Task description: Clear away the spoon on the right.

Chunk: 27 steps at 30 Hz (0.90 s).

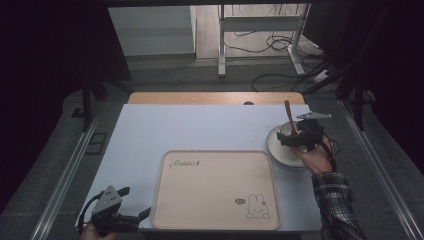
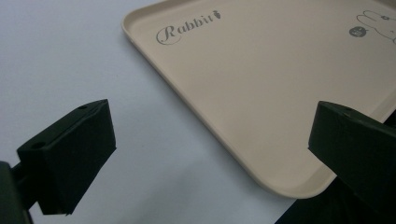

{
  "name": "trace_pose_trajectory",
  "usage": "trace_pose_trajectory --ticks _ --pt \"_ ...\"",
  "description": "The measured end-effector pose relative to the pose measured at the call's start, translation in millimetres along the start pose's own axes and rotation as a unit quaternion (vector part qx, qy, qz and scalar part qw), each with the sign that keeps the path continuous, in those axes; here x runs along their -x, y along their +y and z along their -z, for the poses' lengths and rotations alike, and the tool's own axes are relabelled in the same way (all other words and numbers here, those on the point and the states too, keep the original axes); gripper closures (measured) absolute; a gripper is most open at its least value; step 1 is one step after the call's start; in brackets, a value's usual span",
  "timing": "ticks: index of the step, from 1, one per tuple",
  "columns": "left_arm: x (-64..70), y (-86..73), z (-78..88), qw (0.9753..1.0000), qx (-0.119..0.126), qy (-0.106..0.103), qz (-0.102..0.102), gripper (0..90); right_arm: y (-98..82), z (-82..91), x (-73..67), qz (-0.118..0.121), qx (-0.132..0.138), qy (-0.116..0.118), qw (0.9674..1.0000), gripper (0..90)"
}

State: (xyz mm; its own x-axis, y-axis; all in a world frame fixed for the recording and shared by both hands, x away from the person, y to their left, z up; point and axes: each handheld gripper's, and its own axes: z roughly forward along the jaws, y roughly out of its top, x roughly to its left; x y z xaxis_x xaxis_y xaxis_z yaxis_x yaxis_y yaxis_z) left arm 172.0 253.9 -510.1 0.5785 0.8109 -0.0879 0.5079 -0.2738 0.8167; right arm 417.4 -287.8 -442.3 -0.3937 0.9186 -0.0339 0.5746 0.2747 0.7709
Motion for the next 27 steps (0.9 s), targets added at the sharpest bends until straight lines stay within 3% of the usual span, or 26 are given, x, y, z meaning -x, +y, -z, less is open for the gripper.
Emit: trace_pose_trajectory --ticks 3,12,17,22,27 --pt "-0.1 0.0 0.0 1.0 0.0 -0.001 0.0 0.5 4.3 -5.2 3.7 0.0 -0.009 -0.007 0.9999 1.1" --pt "-0.3 -0.1 0.1 1.0 0.001 -0.002 0.001 0.6 17.5 -16.0 11.6 -0.002 -0.012 -0.03 0.9995 21.1" --pt "-0.5 -0.2 0.2 1.0 0.0 -0.003 0.001 0.6 23.9 -26.6 18.9 -0.004 -0.02 -0.025 0.9995 20.4" --pt "-0.5 -0.2 0.1 1.0 0.0 -0.003 0.0 0.6 29.6 -37.0 24.2 -0.001 -0.029 -0.043 0.9987 26.4" --pt "-0.7 -0.3 0.3 1.0 0.001 -0.004 0.0 0.7 34.5 -45.4 29.1 0.016 -0.036 -0.069 0.9968 38.8"
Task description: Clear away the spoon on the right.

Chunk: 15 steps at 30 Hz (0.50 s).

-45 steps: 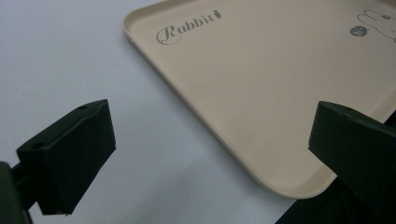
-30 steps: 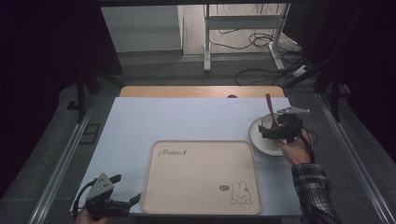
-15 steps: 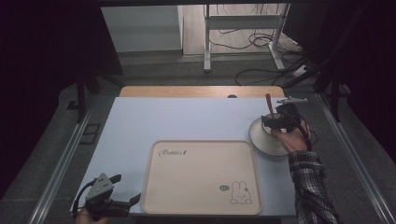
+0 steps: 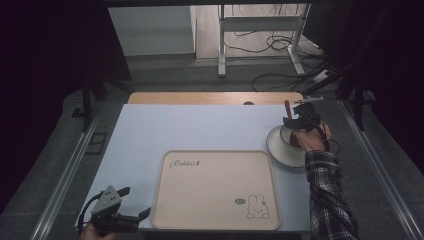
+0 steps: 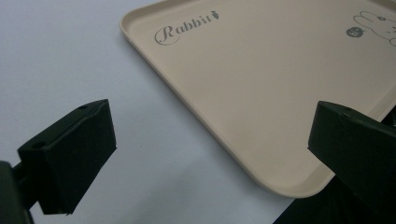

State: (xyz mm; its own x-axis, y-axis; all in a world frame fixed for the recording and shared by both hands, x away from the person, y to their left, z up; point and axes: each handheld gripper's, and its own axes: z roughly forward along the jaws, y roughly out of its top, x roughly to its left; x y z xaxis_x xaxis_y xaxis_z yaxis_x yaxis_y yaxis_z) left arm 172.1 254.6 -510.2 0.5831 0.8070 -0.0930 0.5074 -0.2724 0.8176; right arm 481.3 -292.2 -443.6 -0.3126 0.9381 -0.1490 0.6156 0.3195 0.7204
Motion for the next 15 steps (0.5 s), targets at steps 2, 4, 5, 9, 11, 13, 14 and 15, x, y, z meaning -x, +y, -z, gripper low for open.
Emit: trace_pose_trajectory --ticks 2,4,5,9,11,13,14,15 --pt "0.0 0.0 0.0 1.0 0.0 0.0 0.0 0.7 2.2 -2.4 1.3 0.003 -0.004 -0.003 1.0 42.6" --pt "0.3 0.0 -0.1 1.0 -0.001 -0.001 0.0 0.7 4.7 -4.4 2.5 0.005 -0.006 -0.004 1.0 47.8" --pt "0.3 0.0 -0.1 1.0 -0.001 -0.001 0.0 0.7 5.9 -5.8 3.2 0.004 -0.008 -0.004 1.0 49.5" --pt "0.4 0.0 -0.1 1.0 -0.001 -0.002 0.0 0.7 9.4 -11.6 4.1 0.002 -0.014 -0.004 0.9999 58.0" --pt "0.4 0.0 -0.1 1.0 -0.001 -0.002 0.0 0.7 10.1 -13.5 4.1 0.004 -0.017 -0.004 0.9998 61.2" --pt "0.3 0.0 -0.2 1.0 -0.001 -0.003 -0.001 0.7 10.4 -14.8 3.9 0.004 -0.019 -0.004 0.9998 63.0" --pt "0.4 0.0 -0.3 1.0 -0.002 -0.003 -0.001 0.7 11.0 -17.7 3.3 0.006 -0.022 -0.003 0.9997 67.1" --pt "0.4 0.1 -0.3 1.0 -0.002 -0.003 -0.001 0.7 11.2 -18.7 2.6 0.009 -0.024 -0.005 0.9997 71.0"
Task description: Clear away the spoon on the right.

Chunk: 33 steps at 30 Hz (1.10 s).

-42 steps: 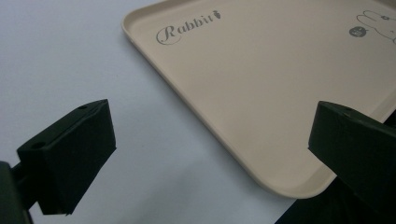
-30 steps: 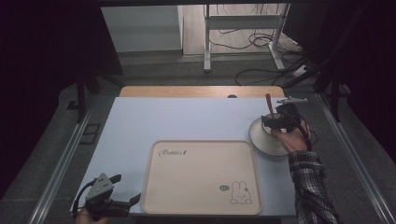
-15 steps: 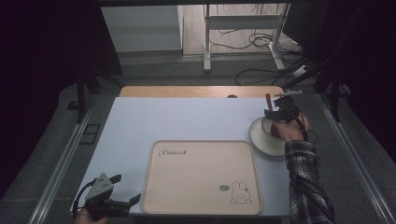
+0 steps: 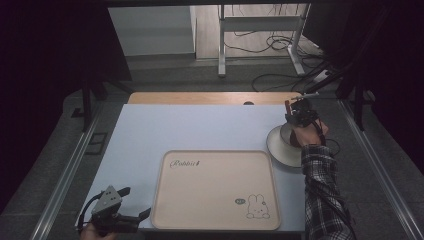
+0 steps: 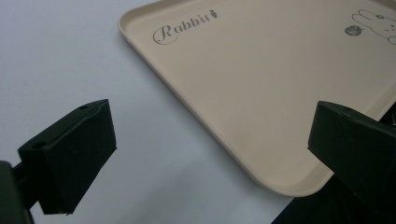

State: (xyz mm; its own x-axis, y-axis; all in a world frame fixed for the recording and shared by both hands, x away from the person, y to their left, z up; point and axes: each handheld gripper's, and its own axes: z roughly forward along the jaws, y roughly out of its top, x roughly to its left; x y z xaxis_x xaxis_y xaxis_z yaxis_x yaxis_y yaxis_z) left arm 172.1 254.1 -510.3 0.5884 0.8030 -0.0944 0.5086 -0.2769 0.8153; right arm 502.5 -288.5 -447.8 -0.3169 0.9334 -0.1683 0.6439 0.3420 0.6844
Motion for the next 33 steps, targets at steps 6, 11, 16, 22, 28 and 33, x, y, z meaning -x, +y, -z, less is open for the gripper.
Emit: trace_pose_trajectory --ticks 6,11,16,22,28,33 --pt "0.0 -0.1 0.1 1.0 0.0 0.0 0.0 0.7 2.1 -0.8 -5.0 0.016 -0.009 0.005 0.9998 78.0" --pt "0.2 0.0 0.0 1.0 0.0 0.0 -0.001 0.7 7.2 8.2 -3.7 0.004 -0.006 0.02 0.9998 78.2" --pt "0.7 0.2 -0.3 1.0 -0.001 0.001 -0.002 0.8 12.6 22.7 0.1 0.002 0.005 0.028 0.9996 78.2" --pt "1.1 0.4 -0.7 1.0 -0.002 0.001 -0.003 0.8 21.3 45.5 2.5 0.015 0.019 0.04 0.9989 78.3" --pt "1.4 0.6 -0.9 1.0 -0.004 0.001 -0.005 0.8 28.7 67.0 0.1 0.034 0.022 0.055 0.9977 78.3" --pt "1.8 0.8 -1.2 1.0 -0.006 0.002 -0.008 0.9 33.9 86.0 -7.5 0.059 0.02 0.068 0.9957 78.4"
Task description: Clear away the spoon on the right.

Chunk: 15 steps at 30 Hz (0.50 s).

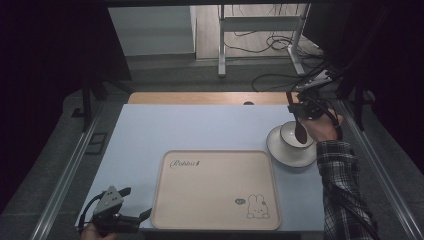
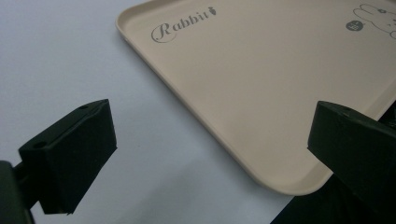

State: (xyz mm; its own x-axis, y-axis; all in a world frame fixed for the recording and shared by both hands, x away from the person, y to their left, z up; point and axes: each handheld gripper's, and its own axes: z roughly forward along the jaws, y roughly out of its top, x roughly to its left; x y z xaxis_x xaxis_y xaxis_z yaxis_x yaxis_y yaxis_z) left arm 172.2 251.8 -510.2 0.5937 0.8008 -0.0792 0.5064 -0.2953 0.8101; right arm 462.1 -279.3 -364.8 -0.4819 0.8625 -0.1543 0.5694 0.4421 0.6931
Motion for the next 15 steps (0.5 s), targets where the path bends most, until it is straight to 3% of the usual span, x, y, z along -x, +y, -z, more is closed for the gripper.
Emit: trace_pose_trajectory --ticks 15 --pt "0.8 0.4 -0.7 1.0 -0.003 0.0 -0.002 0.9 -3.5 23.2 -30.7 0.024 -0.031 0.053 0.9978 78.5"
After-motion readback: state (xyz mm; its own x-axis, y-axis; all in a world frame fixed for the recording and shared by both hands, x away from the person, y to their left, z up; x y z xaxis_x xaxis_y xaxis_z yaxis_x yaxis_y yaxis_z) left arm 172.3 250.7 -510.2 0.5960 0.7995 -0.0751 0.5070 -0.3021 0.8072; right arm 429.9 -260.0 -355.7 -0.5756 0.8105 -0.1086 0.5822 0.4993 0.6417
